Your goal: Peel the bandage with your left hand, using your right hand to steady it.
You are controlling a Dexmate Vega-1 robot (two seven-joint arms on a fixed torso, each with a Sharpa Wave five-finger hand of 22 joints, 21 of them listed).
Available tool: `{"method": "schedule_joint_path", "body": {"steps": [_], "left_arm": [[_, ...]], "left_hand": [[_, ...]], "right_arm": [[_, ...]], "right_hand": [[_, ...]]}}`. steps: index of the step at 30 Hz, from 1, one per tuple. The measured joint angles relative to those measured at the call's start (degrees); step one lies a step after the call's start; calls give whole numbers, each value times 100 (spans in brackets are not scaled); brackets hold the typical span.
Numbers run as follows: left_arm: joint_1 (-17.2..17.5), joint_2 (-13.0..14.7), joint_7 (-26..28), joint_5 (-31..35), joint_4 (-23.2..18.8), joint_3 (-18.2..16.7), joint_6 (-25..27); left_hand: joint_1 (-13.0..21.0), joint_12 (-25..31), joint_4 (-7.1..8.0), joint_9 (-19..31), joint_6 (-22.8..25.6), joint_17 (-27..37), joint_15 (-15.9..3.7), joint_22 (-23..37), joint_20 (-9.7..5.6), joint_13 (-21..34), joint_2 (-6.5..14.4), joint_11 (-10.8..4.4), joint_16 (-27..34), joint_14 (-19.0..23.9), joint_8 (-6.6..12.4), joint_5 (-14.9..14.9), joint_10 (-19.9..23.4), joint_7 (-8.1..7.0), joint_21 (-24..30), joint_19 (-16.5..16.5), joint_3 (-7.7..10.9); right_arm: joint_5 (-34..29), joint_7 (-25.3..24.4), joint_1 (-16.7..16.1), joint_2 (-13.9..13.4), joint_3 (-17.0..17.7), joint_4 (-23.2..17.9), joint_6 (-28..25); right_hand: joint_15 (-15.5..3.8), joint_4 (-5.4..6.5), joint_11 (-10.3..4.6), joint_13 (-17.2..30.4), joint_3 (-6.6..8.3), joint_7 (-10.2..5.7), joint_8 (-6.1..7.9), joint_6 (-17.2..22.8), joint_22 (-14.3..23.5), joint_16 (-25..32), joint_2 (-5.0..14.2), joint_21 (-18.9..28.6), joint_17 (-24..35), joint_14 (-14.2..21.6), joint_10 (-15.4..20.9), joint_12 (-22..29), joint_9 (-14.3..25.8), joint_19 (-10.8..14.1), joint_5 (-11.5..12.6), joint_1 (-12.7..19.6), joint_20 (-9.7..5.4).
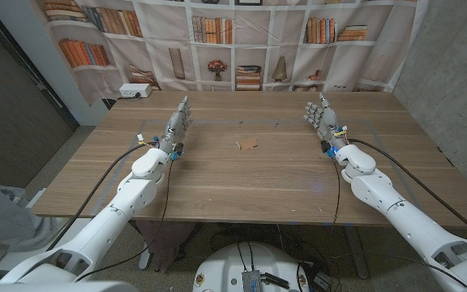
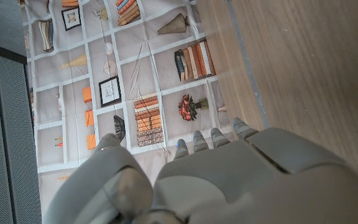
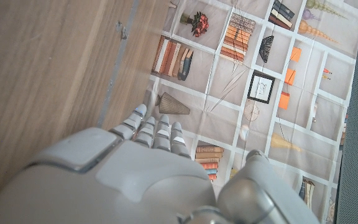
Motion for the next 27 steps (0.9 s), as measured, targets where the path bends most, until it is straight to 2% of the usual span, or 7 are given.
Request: {"method": "schedule_joint_path", "body": {"steps": [5, 6, 12, 13, 14, 21, 27], "left_arm": [[0, 0, 103, 208, 0, 0, 114], [215, 122, 159, 292, -416, -194, 166], [293, 330, 159, 292, -733, -185, 166], [304, 359, 390, 666, -785, -178, 391], [321, 396, 455, 753, -855, -169, 447], [345, 533, 644, 977, -1139, -79, 655], [303, 713, 1064, 1526, -1571, 103, 1276]], "left_hand": [[25, 0, -17, 0, 31, 0, 28, 0, 0, 0, 22, 0, 0, -28, 0, 0, 0, -30, -34, 0, 16], [58, 0, -17, 0, 31, 0, 31, 0, 21, 0, -9, 0, 0, -31, 0, 0, 0, -31, -34, -21, 17], [167, 0, -74, 0, 30, 0, 31, -1, 61, 0, 30, -5, 0, -93, -1, 0, 6, -93, -56, -62, 74], [167, 0, -83, -1, 30, 0, 31, -1, 61, 0, 30, -20, 0, -93, -1, 0, 22, -94, -56, -61, 83], [169, 0, -88, -1, 30, 0, 30, -1, 61, 0, 30, -21, 0, -93, -1, 0, 22, -94, -56, -61, 87], [290, 46, -169, -1, 60, -1, 30, -1, 61, 1, 17, -21, 0, -92, -1, 0, 22, -122, -56, -61, 103], [334, 46, -193, -1, 61, -1, 51, -1, 61, 1, 14, -52, 0, -113, -1, 0, 59, -123, -56, -61, 127]], "right_arm": [[0, 0, -13, -4, -33, -76, 0], [-148, -178, -16, -2, -41, -92, -77], [-189, -237, -23, 37, -70, -92, -77], [-191, -242, -23, 37, -70, -139, -77], [-196, -250, -23, 44, -76, -146, -77], [-231, -268, -9, 29, -90, -215, -123], [-315, -320, -40, -60, -91, -282, -128]], "right_hand": [[0, -24, 0, 0, 24, 0, 0, 0, 0, 0, 0, -22, 0, 0, 0, 0, 0, 0, 0, 0, 0], [0, -24, 0, 0, 24, 0, 0, 0, 0, 0, 1, -22, 0, 0, 0, 0, 0, 0, 0, 1, 0], [-1, -24, -14, -1, 24, -22, 0, 22, 0, 0, 23, -44, 1, 0, 14, 0, -1, 0, 0, 23, 1], [-1, -24, -14, -1, 24, -22, 0, 22, 0, 0, 23, -49, 1, 0, 14, 0, -1, 0, 0, 23, 0], [-1, -24, -14, 0, 24, -22, 0, 22, -1, 0, 23, -49, 1, 0, 14, 0, -1, 0, 0, 23, 0], [-21, -41, -13, -1, 41, -22, 0, 22, -1, 0, 53, -85, 1, -21, 13, 0, -1, 27, 0, 53, 59], [-22, -69, -18, -1, 12, -22, 0, 21, -1, 0, 53, -128, 1, -21, 8, 0, -1, 21, 0, 53, 65]]}}
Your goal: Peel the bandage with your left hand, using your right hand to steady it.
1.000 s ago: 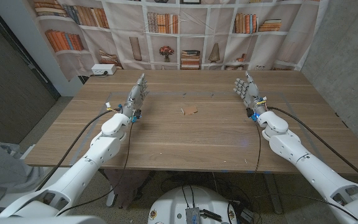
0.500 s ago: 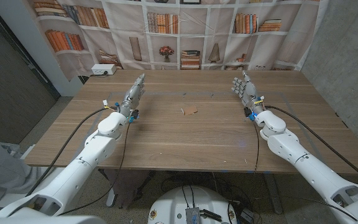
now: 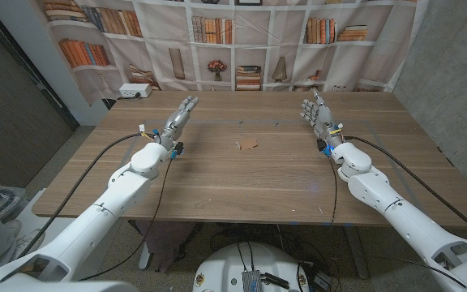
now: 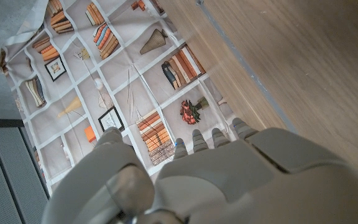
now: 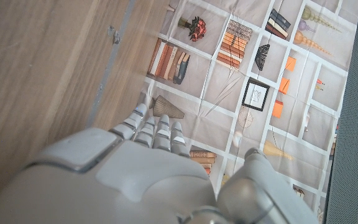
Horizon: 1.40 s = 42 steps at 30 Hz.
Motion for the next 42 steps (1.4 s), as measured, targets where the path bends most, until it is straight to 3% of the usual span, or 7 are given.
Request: {"method": "schedule_joint_path", "body": {"steps": [11, 20, 26, 33, 36, 38, 42], "left_arm": [[-79, 140, 551, 554, -593, 273, 678], [-99, 57, 1060, 963, -685, 454, 658], [-266, 140, 1064, 1137, -631, 584, 563], [-540, 369, 807, 1348, -575, 751, 482], [-579, 439, 732, 1528, -637, 795, 647], [-692, 651, 698, 1717, -895, 973, 823], [-794, 875, 568, 2046, -1148, 1119, 1116]], "left_hand": [[181, 115, -136, 0, 31, -1, -71, 0, 13, 15, -43, -59, 51, 82, 0, 0, 364, -30, 0, 91, 24], [390, 293, -280, 0, 343, 27, -248, -1, -19, 42, -119, -318, 202, 579, 88, 45, 988, -89, 60, 413, 2], [444, 377, -347, -1, 526, 28, -276, 11, 64, 69, -172, -414, 251, 752, 124, 85, 1290, -134, 95, 560, 15], [529, 381, -395, -1, 589, 28, -246, 29, 50, 69, -178, -420, 251, 782, 122, 87, 1296, -137, 117, 627, -19], [565, 333, -448, -1, 175, 28, -246, 29, 63, 69, -218, -420, 251, 782, -41, 152, 1296, -108, 117, 637, -42], [610, 287, -473, 5, -209, 46, -246, 29, 75, 93, -262, -420, 216, 782, -152, 184, 1296, -100, 117, 625, -49], [610, 287, -473, 28, -299, 55, -277, 33, 84, 95, -263, -436, 184, 749, -193, 206, 1280, -110, 78, 615, -49]], "right_arm": [[18, 91, -153, -163, 58, -84, 23], [151, 425, -173, -287, 111, 27, 90], [209, 500, -169, -297, 134, 67, 133], [246, 525, -126, -255, 124, 87, 99], [255, 555, -53, -220, 93, 156, 94], [253, 600, -5, -216, 73, 187, 48], [248, 643, 77, -203, 41, 247, -10]], "right_hand": [[19, -19, -45, 0, 10, -33, 0, -33, 0, 0, 45, -66, 0, -81, -132, -25, 0, -53, 0, 45, 52], [-9, -19, -45, 0, 10, -64, 0, -64, -1, 0, 45, -109, 0, -112, -131, -24, -1, -73, 0, 45, 72], [-9, -43, -24, 0, 34, -64, 0, -64, -1, 0, 45, -109, 1, -112, -152, -24, -1, -73, 0, 45, 71], [-10, -60, -25, 0, 17, -63, 0, -64, -1, 0, 75, -154, 1, -112, -152, -24, -1, -73, 0, 75, 71], [-10, -74, -24, 0, 2, -43, 0, -89, -1, 0, 75, -154, 1, -112, -152, -24, -1, -73, 0, 75, 71], [-10, -74, -24, 0, 2, -73, 0, -116, 5, 0, 75, -154, 1, -112, -152, -24, -1, -72, 0, 75, 71], [-10, -74, -25, 0, 2, -73, 0, -116, 28, 0, 75, -154, 1, -112, -152, -24, -1, -72, 0, 75, 71]]}}
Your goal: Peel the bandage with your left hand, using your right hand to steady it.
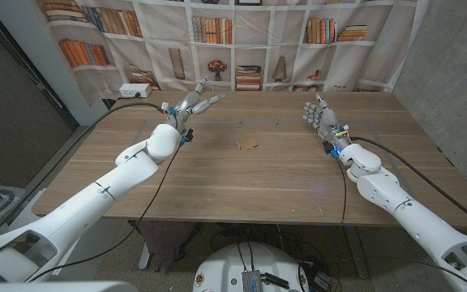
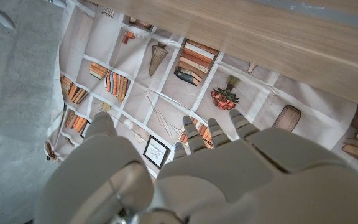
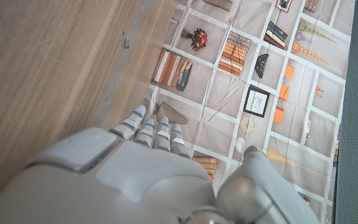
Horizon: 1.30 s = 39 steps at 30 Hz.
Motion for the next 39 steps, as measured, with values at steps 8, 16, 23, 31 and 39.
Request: {"method": "schedule_joint_path", "body": {"steps": [8, 16, 23, 31, 39], "left_arm": [[-224, 436, -182, 425, -84, 174, -125], [-529, 761, -442, 866, -84, 374, -426], [-880, 942, -858, 1366, -117, 633, -663], [-1105, 1011, -1130, 1743, -96, 776, -843], [-1644, 1144, -1594, 2254, -137, 1201, -1021]], "left_hand": [[46, -106, -24, 26, 0, 0, 9, 22, -110, 27, 13, -81, -55, -95, 0, 107, -37, 0, 0, 3, -24], [47, -38, 8, 26, 279, 26, -7, 21, -156, 54, 7, -189, -55, -215, 591, 312, 439, 41, -65, -183, -106], [4, -180, -22, 26, 362, 26, -20, 21, -167, 37, 53, -225, -77, -413, 574, 462, 381, 10, -79, -288, -136], [236, -157, -159, 17, 11, 26, -11, 36, -301, 39, 146, -275, -39, -390, 276, 574, 612, -11, -27, -212, -47], [573, -287, -355, 10, 11, 25, 2, 32, -301, 41, 105, -259, -28, -346, 122, 681, 404, -11, -27, -171, 24]], "right_arm": [[-15, 85, 177, 73, -43, 201, -30], [-19, 136, 309, 134, -94, 300, -81], [-42, 173, 360, 130, -117, 307, -98], [-52, 213, 374, 106, -133, 321, -98], [-59, 264, 370, 91, -136, 326, -94]], "right_hand": [[0, 0, 0, 0, 0, 0, 0, 0, 0, 0, 23, -39, 0, 0, 0, 0, 0, 32, 0, 23, 31], [0, -16, 0, 0, -16, -2, 0, 3, 0, 0, 23, -39, 0, 0, 0, 0, 0, 32, 0, 22, 31], [0, -16, -3, 0, -16, -21, 0, 23, -1, 0, 23, -67, 14, 0, 4, 0, 0, 32, 0, 22, 31], [0, -15, -22, 0, -16, -21, 0, 23, -1, 0, 23, -84, 13, 0, 22, 0, 0, 73, 0, 22, 72], [0, -15, -22, 0, -16, -21, 0, 23, -2, 0, 23, -133, -2, 0, 22, 24, -1, 72, 0, 22, 71]]}}
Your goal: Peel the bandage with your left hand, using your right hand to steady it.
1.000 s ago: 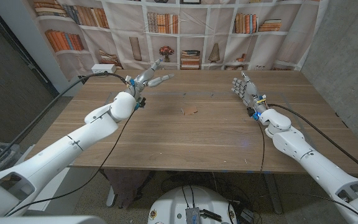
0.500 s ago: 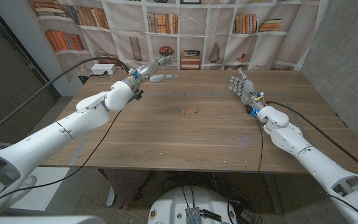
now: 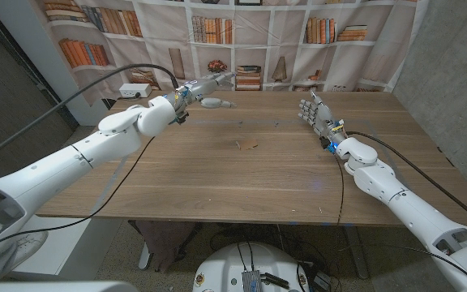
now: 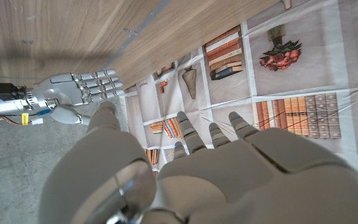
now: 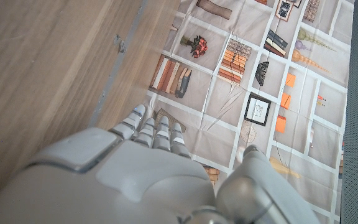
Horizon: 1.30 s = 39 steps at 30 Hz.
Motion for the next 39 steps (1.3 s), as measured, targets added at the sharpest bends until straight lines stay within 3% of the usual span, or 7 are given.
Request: {"method": "schedule_joint_path", "body": {"steps": [5, 10, 21, 23, 24, 31, 39], "left_arm": [[-242, 18, -260, 357, -26, 191, -154], [-432, 14, -498, 696, -29, 338, -335], [-829, 7, -764, 993, -29, 595, -557], [-882, -1, -764, 993, -23, 629, -557], [-912, -11, -1068, 1358, -18, 651, -814], [-1038, -43, -1116, 1419, -45, 729, -844], [-1104, -105, -1296, 1727, -35, 783, -997]], "left_hand": [[31, -21, -57, 17, 0, 0, 0, 0, 0, 26, 31, 4, 0, 0, -1, 45, -95, 0, 0, 0, 8], [295, 139, -160, 17, 0, -1, 0, 0, 1, 90, 175, -24, 0, 0, 69, 90, 177, 0, 0, -1, 112], [914, 166, -404, 43, 1, -1, -5, 1, -102, 146, 447, -31, -11, 192, 80, 90, 245, 0, 0, 102, 422], [964, 206, -409, 43, 0, -1, 0, 1, -102, 145, 438, -33, 0, 227, 80, 90, 247, 0, 0, 102, 427], [964, 206, -409, 43, 1, -1, 7, 1, -108, 154, 438, -30, 0, 259, 80, 65, 289, 0, 8, 109, 427], [1130, 399, -408, 43, 1, -2, 20, 1, -163, 198, 349, -39, 23, 368, 115, 11, 749, 0, 45, 227, 460], [1356, 387, -353, 43, -19, 27, 0, 1, -174, 251, 289, -27, -6, 388, -36, -90, 680, 62, 45, 238, 514]], "right_arm": [[5, 18, -20, -4, 0, 0, 21], [15, 32, -36, 1, 2, 26, 61], [45, -30, -72, 7, 15, 32, 97], [51, -51, -72, 7, 15, 32, 97], [54, -61, -183, -12, 68, -54, 97], [66, -121, -201, -20, 75, -69, 97], [71, -161, -284, -57, 117, -140, 97]], "right_hand": [[0, 0, 0, 0, 0, 0, 0, 0, 0, 0, 0, 0, 0, 0, 0, 0, 0, 0, 0, 0, 0], [0, -25, 0, 0, -25, 0, 0, 0, 0, 0, 0, 0, 0, 0, 0, 0, 0, 0, 0, 0, 0], [0, -24, 0, 0, -24, 0, 0, 0, -1, 0, 2, -35, 1, 0, 0, 0, 0, 0, 0, 2, -1], [0, -24, 0, 0, -24, 1, 0, 0, -1, 0, 25, -35, 1, 0, 0, 0, 0, -1, 0, 25, -1], [0, -24, 0, 0, -24, 0, 0, 0, -1, 0, 23, -35, 1, 0, 0, 0, 0, -1, 0, 23, -1], [0, -48, 0, 0, 0, -22, 0, -22, -1, 0, 23, -35, 1, 0, 0, 0, 0, -1, 0, 23, -1], [0, -73, 0, 0, -24, -94, 0, -11, -1, 0, 23, -81, 1, 0, 0, 0, 0, -1, 0, 23, -1]]}}
